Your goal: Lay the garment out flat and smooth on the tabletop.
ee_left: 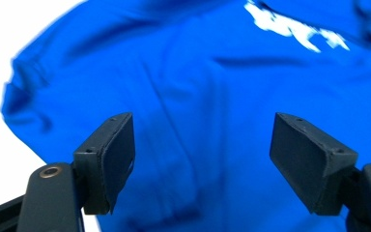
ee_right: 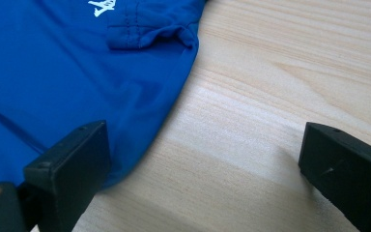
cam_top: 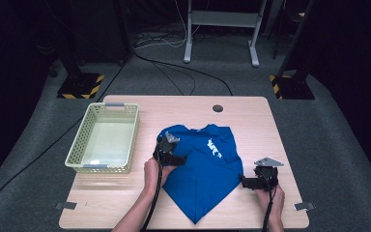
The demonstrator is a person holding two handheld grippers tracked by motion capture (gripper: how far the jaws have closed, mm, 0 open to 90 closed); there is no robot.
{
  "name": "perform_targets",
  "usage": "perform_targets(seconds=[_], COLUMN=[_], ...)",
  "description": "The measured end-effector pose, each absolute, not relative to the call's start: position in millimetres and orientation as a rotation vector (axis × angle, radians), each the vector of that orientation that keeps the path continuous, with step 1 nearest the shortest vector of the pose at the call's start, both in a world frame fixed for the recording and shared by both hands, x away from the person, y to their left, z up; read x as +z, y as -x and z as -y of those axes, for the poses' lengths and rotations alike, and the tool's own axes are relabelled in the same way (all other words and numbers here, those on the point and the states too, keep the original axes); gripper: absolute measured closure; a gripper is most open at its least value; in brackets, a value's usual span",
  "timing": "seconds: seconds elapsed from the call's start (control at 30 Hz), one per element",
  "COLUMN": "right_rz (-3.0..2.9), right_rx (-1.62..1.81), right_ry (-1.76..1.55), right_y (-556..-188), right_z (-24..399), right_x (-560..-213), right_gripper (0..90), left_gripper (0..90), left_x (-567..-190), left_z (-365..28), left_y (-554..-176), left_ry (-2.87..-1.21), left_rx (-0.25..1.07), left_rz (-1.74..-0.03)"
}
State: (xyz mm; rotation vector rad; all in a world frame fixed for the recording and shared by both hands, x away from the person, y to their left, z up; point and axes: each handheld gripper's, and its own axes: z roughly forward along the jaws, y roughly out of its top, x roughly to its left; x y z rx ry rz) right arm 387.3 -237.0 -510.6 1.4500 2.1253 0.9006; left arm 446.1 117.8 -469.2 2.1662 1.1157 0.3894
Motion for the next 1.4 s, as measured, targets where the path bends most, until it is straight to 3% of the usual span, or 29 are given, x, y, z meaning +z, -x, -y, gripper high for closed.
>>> perform_targets(seconds=[0.4, 0.9, 1.2, 1.33, 1.4], right_rz=[-2.113, -2.118, -2.145, -2.156, -2.185], right_rx=[0.894, 0.892, 0.929, 0.929, 0.903], right_ry=[-1.463, -1.451, -1.437, -1.376, -1.339], right_y=[-386, -371, -382, -395, -407], right_z=[236, 235, 229, 208, 194], right_x=[-511, -511, -504, -491, -486], right_gripper=[3.3, 2.9, 0.0, 4.0, 10.2], left_gripper=[15.8, 16.3, 16.3, 16.3, 16.4], left_x=[-502, -510, -510, -510, -510], left_z=[-138, -144, -144, -144, -144], left_y=[-411, -393, -393, -393, -393], left_ry=[-2.165, -2.082, -2.081, -2.081, -2.082], left_rx=[0.387, 0.454, 0.455, 0.456, 0.456], left_rz=[-1.165, -1.126, -1.129, -1.129, -1.128])
